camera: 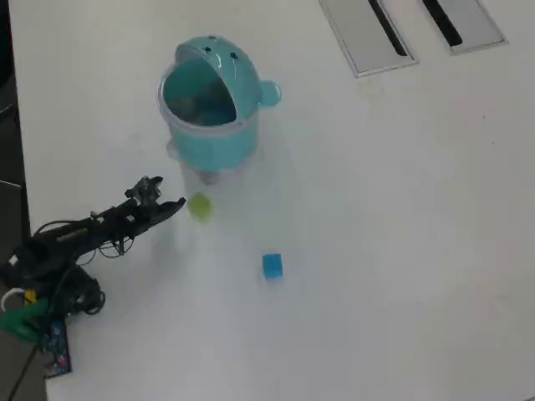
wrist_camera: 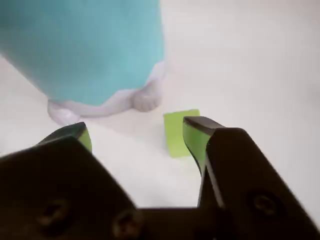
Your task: Grasp RGB lego blocks and put them in the bin one by one.
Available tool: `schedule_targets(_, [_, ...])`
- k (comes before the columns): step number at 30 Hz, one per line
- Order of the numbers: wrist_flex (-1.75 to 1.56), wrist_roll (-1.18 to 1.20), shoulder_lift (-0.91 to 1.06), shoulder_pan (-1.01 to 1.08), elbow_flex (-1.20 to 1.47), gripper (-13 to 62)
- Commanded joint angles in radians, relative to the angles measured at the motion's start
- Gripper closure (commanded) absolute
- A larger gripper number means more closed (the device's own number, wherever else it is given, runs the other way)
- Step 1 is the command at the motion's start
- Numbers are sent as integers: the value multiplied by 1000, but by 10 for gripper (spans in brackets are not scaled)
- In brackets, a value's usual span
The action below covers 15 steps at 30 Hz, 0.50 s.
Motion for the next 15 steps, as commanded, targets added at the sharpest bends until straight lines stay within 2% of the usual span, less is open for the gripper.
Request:
schedule_targets(1, [-114, 15, -23, -12, -28, 154])
schedule_targets(15, [-410, 15, -314, -25, -28, 153])
